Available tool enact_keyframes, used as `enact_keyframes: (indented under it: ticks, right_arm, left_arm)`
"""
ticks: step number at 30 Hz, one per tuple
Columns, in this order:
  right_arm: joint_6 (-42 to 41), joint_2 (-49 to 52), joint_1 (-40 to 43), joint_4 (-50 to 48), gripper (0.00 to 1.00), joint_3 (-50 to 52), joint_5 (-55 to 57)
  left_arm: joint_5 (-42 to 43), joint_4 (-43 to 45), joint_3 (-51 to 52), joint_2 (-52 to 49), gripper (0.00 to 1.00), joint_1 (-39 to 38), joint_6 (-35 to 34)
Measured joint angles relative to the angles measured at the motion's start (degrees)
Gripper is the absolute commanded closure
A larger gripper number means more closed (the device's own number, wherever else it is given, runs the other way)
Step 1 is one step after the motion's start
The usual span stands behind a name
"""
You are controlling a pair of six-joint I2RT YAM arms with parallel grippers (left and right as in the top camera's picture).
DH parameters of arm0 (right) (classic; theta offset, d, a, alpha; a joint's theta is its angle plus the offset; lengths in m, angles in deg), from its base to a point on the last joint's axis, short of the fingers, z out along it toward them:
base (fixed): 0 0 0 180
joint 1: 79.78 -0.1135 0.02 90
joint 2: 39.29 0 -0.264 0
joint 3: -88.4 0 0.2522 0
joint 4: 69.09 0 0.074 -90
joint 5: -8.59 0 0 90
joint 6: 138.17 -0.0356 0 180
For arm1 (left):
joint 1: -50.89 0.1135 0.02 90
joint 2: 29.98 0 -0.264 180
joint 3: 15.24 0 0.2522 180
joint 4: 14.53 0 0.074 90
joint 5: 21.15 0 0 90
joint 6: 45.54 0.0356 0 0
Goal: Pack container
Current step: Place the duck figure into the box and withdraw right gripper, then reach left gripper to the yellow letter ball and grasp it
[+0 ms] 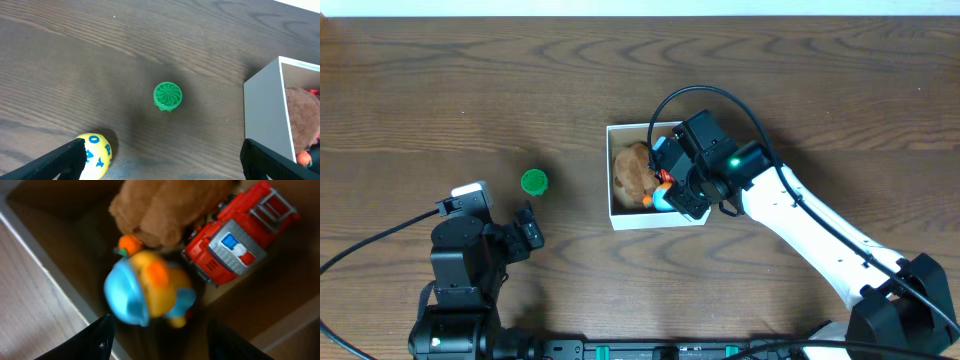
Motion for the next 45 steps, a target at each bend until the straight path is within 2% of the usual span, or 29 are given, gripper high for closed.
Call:
enact_keyframes:
  ticks: [3,10,14,19,22,26,30,34,39,45]
  right_arm:
    - [-0.5,0.0,0.0,-0.1,0.47,0.0,2.0]
    - [-3.0,0.0,0.0,-1.4,0.53,0.0,3.8]
    - [-8.7,-0.7,0.0,-6.2,0.47,0.0,4.5]
    - [-20.4,-7.7,2.2,-9.6,0.18,-0.4,9.7]
    - [-28.0,-14.6,8.2,-7.2,0.01,-1.7,12.6]
    - [-35.9,-20.2,21.2,3.4,0.01,-3.0,14.2]
    - [-39.2,-18.6,31.9,13.6,0.01,-2.8,13.1]
    - [-40.3,-15.7,39.3,19.1,0.01,-2.3,12.5]
    - [-40.4,-13.4,42.5,19.5,0.01,-0.8,12.1]
    - [-40.2,-10.8,42.5,16.9,0.01,3.0,11.6]
  left_arm:
    - [0.0,0.0,0.0,0.0,0.02,0.0,0.0]
    - [0.0,0.0,0.0,0.0,0.02,0.0,0.0]
    - [0.0,0.0,0.0,0.0,0.02,0.0,0.0]
    - [0.0,0.0,0.0,0.0,0.02,0.0,0.0]
    - [0.0,0.0,0.0,0.0,0.02,0.0,0.0]
    - [0.6,0.3,0.0,0.0,0.02,0.0,0.0]
    - [1.7,-3.6,-2.2,-2.4,0.02,0.0,-1.0]
    - [1.1,-8.3,-9.2,-8.8,0.02,0.5,-2.9]
    - [0.4,-9.8,-17.7,-16.2,0.02,4.7,-5.9]
    - [0.0,-10.4,-19.4,-25.0,0.02,12.3,-9.0]
